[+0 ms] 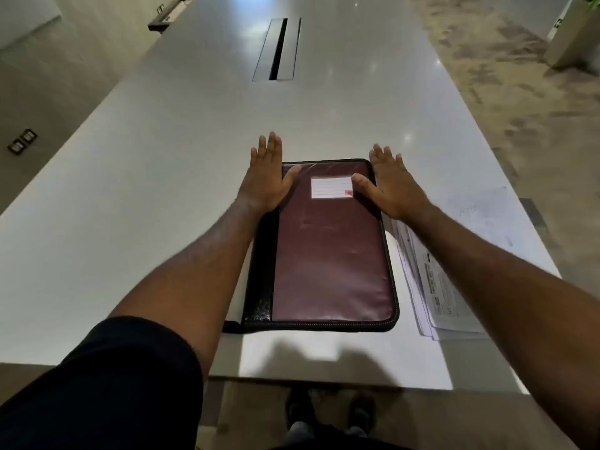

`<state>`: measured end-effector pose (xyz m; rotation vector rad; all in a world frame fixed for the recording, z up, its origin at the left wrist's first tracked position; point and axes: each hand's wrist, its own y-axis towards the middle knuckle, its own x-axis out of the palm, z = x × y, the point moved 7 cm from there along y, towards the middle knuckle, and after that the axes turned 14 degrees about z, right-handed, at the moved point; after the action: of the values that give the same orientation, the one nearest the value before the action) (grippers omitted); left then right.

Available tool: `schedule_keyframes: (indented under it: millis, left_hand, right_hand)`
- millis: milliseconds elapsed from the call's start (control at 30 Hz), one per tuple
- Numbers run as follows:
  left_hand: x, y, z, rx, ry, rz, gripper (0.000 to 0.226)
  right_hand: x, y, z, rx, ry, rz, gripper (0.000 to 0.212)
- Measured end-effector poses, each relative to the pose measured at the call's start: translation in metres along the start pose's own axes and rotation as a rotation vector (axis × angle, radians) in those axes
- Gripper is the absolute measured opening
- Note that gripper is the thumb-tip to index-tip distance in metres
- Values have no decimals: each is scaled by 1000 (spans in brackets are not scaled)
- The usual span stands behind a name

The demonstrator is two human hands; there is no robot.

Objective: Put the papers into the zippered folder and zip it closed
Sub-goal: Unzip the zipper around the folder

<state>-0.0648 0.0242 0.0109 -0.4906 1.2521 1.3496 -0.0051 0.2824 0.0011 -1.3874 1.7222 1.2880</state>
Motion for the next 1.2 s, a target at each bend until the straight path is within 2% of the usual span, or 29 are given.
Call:
schedule_keyframes:
  millis: [200, 367, 467, 633, 867, 1033, 1200]
  left_hand:
    - [22, -15, -10, -60, -20, -116, 84]
    - [31, -17, -20, -135, -75, -119, 85]
    - [34, -18, -25, -166, -81, -98, 86]
    - [35, -21, -29, -218, -57, -41, 86]
    - [28, -26, -33, -304, 3, 86, 73]
    - [29, -25, -37, -306, 12, 111, 71]
    - [30, -24, -39, -309, 9, 116, 71]
  right_hand:
    - [23, -19, 2, 84, 79, -63, 96]
    - [25, -16, 5, 60, 83, -48, 93]
    - [23, -13, 6, 54, 80, -26, 92]
    - [16, 2, 3, -26, 109, 100, 78]
    - [23, 48, -23, -140, 65, 123, 72]
    - [45, 86, -57, -177, 73, 50, 50]
    - [70, 121, -96, -198, 162, -110, 31]
